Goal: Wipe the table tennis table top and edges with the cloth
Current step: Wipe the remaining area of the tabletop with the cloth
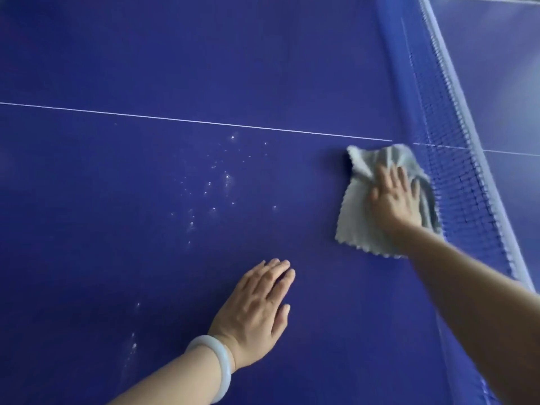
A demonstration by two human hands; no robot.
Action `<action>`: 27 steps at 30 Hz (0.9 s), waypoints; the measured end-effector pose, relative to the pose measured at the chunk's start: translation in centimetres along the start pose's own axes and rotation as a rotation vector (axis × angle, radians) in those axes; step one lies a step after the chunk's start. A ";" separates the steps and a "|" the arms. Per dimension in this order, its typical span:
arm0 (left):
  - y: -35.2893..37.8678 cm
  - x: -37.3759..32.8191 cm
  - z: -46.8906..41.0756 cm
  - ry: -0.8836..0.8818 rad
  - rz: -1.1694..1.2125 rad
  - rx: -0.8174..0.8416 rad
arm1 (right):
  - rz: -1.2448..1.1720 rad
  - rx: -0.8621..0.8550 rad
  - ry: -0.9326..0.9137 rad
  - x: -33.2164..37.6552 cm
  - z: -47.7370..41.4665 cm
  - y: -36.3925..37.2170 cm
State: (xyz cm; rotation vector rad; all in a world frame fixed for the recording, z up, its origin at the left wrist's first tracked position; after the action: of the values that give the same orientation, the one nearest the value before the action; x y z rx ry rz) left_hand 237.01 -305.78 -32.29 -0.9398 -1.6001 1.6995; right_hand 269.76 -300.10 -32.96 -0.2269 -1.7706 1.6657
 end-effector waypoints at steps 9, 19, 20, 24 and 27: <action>-0.5 -0.5 0.1 -0.008 -0.032 0.019 | 0.033 0.232 -0.597 22.8 -0.5 7.8; -0.3 -0.4 0.1 -0.004 -0.009 0.004 | -0.100 -0.074 0.044 -0.3 -1.6 -0.4; -0.2 -0.4 0.1 -0.003 -0.012 -0.001 | -0.121 -0.092 0.134 0.0 -0.8 0.0; -0.4 -0.5 0.0 -0.001 -0.009 -0.006 | -0.051 -0.073 0.001 7.8 4.4 3.0; -0.4 -0.6 0.0 0.004 -0.021 0.003 | -0.013 0.053 -0.345 10.0 9.1 4.5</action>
State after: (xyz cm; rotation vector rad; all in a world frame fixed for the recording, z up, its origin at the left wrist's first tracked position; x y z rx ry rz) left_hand 237.36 -306.29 -31.88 -0.9210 -1.5990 1.6850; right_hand 255.56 -301.18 -33.06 0.1031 -1.9651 1.8242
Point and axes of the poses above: each hand's wrist, its own z-axis away from the middle knuckle, its own y-axis out of the palm, x = y × z, the point moved 8 cm from there along -z, towards the middle knuckle, and after that the axes turned 7 degrees about -z, right-handed, at the moved point
